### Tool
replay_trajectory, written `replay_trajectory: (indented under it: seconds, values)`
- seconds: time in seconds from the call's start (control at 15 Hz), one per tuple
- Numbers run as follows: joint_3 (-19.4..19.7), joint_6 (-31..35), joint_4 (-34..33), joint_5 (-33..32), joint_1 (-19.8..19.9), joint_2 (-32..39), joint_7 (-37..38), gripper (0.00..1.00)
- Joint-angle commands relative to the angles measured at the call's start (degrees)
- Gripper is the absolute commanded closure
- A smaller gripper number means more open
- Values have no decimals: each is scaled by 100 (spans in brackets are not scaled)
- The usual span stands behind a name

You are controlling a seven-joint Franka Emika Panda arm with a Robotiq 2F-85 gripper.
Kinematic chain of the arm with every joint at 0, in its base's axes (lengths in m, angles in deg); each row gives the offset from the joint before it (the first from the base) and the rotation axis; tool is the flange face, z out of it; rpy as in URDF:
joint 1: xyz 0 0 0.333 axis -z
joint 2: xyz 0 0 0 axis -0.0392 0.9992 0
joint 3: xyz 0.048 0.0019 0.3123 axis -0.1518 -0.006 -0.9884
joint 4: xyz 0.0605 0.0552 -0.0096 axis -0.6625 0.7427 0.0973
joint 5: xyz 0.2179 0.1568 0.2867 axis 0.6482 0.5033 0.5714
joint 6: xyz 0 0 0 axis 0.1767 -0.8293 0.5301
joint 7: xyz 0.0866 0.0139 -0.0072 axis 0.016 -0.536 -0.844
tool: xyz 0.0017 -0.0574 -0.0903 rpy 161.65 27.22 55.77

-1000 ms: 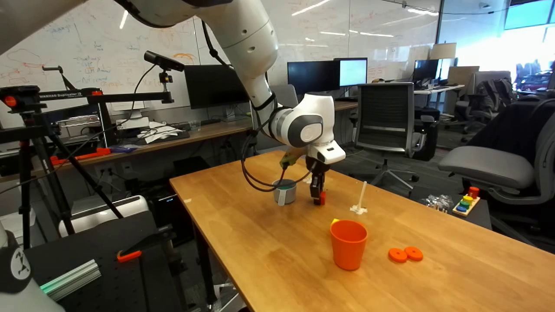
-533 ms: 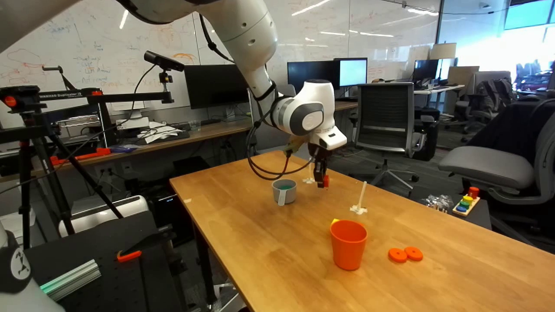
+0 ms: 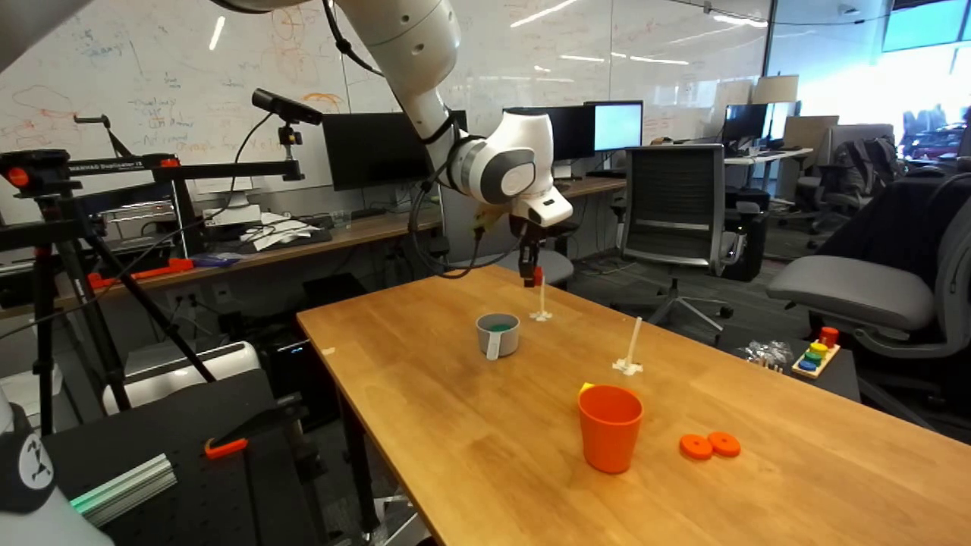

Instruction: Put the cubes in the pot

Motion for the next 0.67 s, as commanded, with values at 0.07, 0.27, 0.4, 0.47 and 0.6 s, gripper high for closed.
replay_trajectory:
  seconds: [0.07, 0.27, 0.4, 0.47, 0.6]
  values:
    - [-230, 98, 510, 131, -91, -446, -113, 88]
    - [-272, 151, 832, 147, -151, -678, -96, 88]
    - [-277, 182, 1077, 158, -168, -871, -95, 88]
    - [-273, 192, 1197, 154, -175, -974, -91, 88]
    - [-278, 237, 1453, 168, -158, -1196, -88, 88]
